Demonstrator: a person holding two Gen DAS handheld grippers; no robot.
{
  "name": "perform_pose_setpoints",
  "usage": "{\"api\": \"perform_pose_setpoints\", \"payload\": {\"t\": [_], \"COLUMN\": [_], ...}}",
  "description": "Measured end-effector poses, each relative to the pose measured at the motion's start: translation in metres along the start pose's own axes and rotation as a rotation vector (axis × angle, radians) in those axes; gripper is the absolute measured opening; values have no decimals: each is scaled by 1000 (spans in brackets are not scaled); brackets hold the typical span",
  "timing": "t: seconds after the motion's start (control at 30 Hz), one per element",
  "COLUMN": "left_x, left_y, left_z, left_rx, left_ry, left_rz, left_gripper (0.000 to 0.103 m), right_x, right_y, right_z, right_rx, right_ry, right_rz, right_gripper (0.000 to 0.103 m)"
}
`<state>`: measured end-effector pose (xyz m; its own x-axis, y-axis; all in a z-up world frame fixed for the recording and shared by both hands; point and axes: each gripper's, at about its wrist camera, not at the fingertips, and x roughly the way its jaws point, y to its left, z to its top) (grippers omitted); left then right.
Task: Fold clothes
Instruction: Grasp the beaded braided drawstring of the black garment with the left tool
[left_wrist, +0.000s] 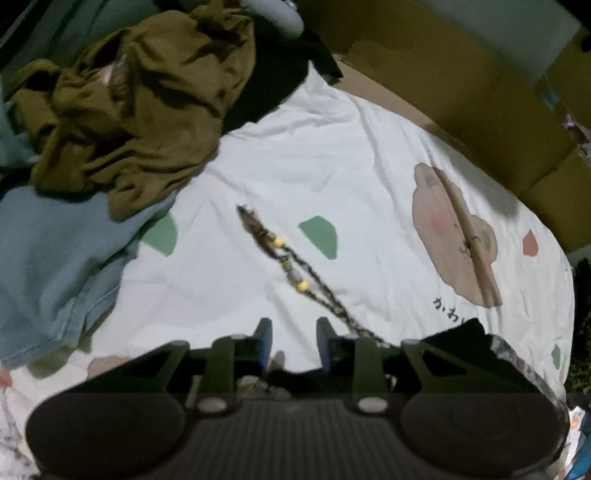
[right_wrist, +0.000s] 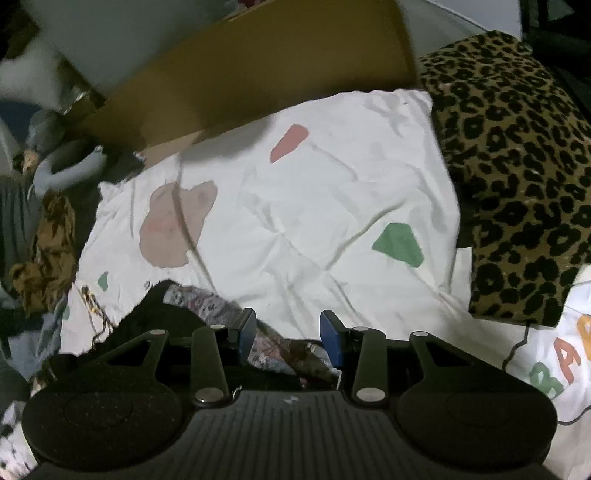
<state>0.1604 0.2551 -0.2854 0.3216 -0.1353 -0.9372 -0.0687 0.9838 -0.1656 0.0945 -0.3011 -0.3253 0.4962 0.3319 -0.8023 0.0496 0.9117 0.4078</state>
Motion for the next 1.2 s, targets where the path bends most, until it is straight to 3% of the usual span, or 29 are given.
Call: {"api": "perform_pose_setpoints", "payload": {"t": [0.23,0.57,0.9,1.03,1.13,1.2], "left_x": [31,84,123,129,128,127], "left_y": [-8,-20,-16,-16,-15,-15], "left_z": [9,21,18,15,13,10], "left_rx": [-68,-140,-248,-288,-321,-333], "left_ry": [7,29,101,83,74,81], "left_rz": [-17,-19,-7,-8,2,21], "left_gripper": [44,49,49,51,44,22], "right_x": [7,27,43,46,47,48], "right_y": [-2,1,-4,-3,-4,-6], "right_z": [-3,0,1,-1,-3,-5], "right_rx": [17,-8,-5,-2,6,16], "right_ry": [14,45,98,105,108,111], "right_rz": [14,18,2,4,6,8], "right_gripper": [45,45,45,45,45,45]}}
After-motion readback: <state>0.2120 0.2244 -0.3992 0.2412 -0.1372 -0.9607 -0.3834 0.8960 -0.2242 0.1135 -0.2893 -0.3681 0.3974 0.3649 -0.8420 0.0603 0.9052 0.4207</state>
